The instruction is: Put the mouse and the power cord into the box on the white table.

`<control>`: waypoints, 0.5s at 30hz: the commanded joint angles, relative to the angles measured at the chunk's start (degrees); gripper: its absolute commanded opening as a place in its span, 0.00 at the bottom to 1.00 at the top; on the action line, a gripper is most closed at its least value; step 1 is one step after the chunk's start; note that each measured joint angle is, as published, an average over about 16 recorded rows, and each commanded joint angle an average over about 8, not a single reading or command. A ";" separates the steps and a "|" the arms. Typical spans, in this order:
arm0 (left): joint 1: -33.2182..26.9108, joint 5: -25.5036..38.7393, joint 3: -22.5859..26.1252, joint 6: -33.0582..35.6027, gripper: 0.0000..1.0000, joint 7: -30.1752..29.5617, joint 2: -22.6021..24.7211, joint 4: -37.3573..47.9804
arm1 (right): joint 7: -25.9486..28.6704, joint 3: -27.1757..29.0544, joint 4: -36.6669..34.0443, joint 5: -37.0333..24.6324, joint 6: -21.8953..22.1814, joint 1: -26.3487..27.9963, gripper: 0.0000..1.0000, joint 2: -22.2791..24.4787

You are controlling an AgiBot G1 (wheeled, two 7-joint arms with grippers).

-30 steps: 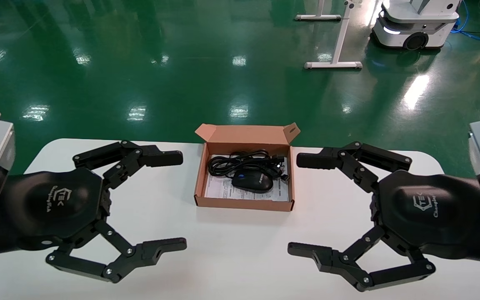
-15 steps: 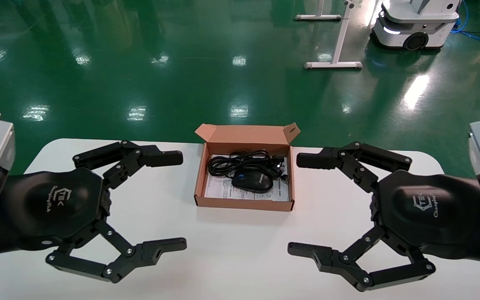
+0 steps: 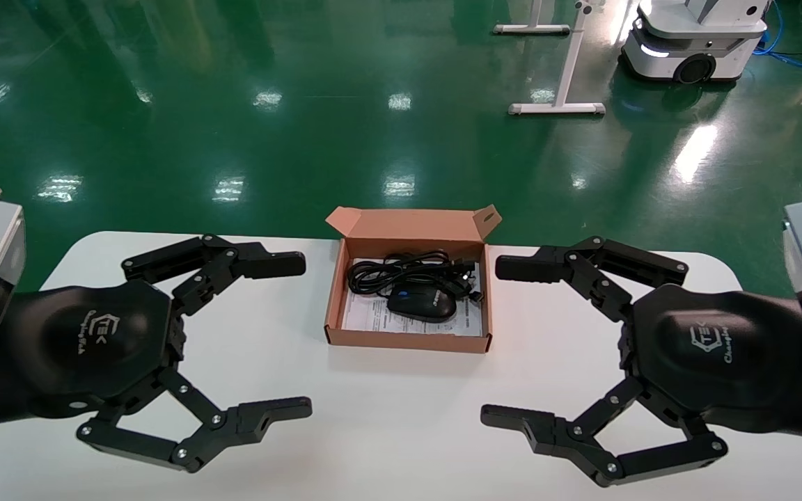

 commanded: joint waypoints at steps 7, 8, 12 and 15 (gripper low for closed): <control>0.00 0.00 0.00 0.00 1.00 0.00 0.00 0.00 | 0.00 0.00 0.00 0.00 0.00 0.00 1.00 0.00; 0.00 0.00 0.00 0.00 1.00 0.00 0.00 0.00 | 0.00 0.00 0.00 0.00 0.00 0.00 1.00 0.00; 0.00 0.00 0.00 0.00 1.00 0.00 0.00 0.00 | 0.00 0.00 0.00 0.00 0.00 0.00 1.00 0.00; 0.00 0.00 0.00 0.00 1.00 0.00 0.00 0.00 | 0.00 0.00 0.00 0.00 0.00 0.00 1.00 0.00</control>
